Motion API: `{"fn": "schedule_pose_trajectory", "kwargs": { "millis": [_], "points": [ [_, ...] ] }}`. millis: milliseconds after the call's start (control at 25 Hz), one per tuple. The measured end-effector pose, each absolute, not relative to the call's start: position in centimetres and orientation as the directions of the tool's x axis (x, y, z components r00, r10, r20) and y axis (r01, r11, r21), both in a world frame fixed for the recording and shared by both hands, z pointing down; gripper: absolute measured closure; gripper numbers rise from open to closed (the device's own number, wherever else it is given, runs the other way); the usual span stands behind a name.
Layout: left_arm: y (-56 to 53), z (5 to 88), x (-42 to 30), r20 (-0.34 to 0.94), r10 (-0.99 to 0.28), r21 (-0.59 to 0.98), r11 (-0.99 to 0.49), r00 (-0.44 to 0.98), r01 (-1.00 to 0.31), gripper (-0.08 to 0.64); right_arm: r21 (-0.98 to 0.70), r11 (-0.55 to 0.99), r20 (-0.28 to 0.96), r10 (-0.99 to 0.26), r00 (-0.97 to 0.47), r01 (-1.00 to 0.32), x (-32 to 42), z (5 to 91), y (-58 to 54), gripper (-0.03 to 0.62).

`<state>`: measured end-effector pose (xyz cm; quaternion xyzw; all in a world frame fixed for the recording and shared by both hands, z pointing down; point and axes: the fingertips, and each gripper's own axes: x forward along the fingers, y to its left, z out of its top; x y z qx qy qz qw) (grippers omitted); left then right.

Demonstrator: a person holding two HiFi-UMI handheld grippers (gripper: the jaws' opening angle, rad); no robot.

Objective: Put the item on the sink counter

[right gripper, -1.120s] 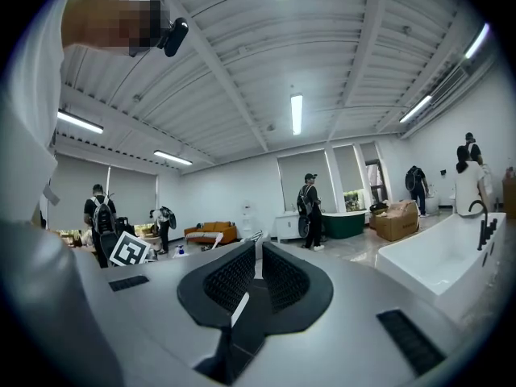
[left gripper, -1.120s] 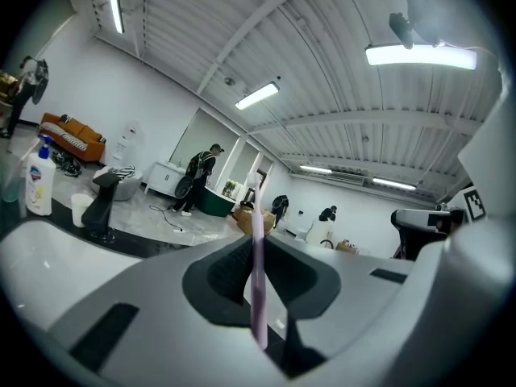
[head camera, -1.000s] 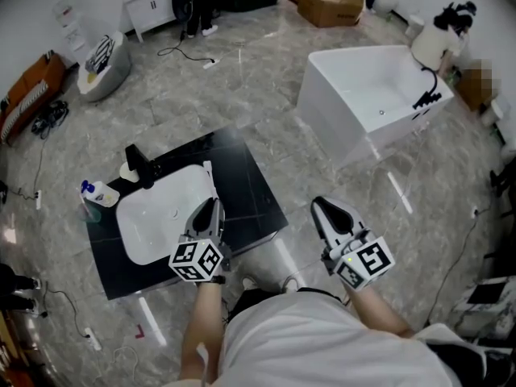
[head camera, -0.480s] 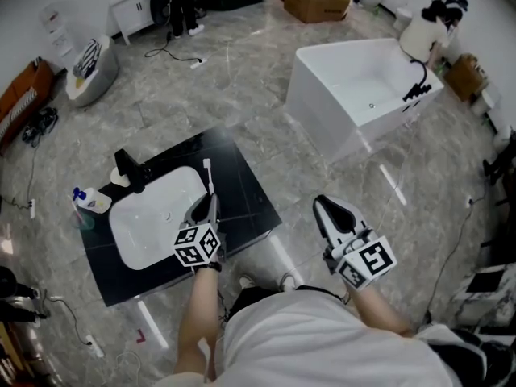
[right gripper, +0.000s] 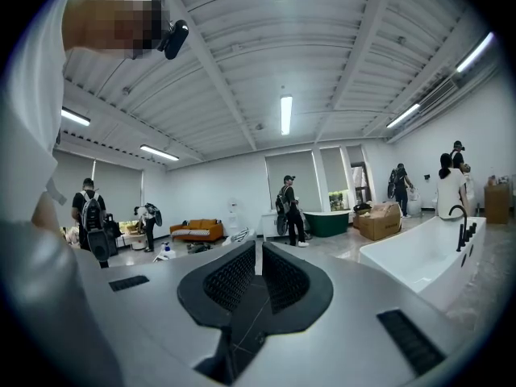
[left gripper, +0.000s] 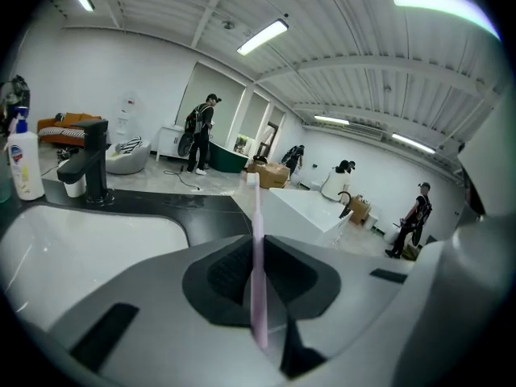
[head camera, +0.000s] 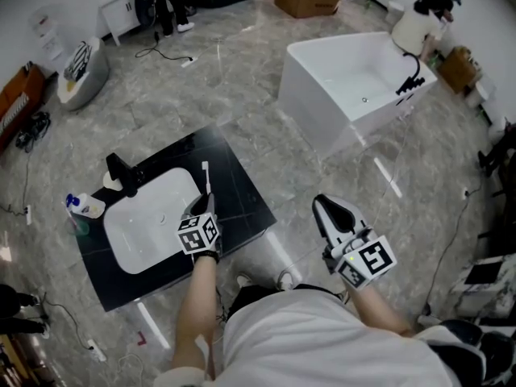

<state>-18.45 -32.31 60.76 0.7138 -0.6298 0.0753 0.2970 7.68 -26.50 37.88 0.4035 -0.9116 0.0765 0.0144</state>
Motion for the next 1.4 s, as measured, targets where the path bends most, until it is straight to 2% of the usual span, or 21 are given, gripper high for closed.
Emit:
{"fn": "schedule_pose_trajectory", "kwargs": {
  "millis": [360, 840, 1400],
  "points": [
    [-34.1, 65.1, -18.4, 0.593, -0.786, 0.298, 0.012, 0.176, -0.954, 0.517, -0.120, 0.628, 0.110, -0.762, -0.639, -0.769, 9.4, 38.2, -26.0, 0.543],
    [-36.1, 68.6, -17.8, 0.691, -0.705, 0.349, 0.134, 0.158, -0.928, 0.516, -0.124, 0.613, 0.109, -0.774, -0.624, -0.781, 10.1, 38.1, -25.7, 0.543],
    [-36.8, 70.8, -18.4, 0.770, -0.625, 0.275, 0.149, 0.125, -0.950, 0.515, -0.133, 0.586, 0.130, -0.789, -0.601, -0.799, 11.3, 38.7, -25.8, 0.543]
  ]
}}
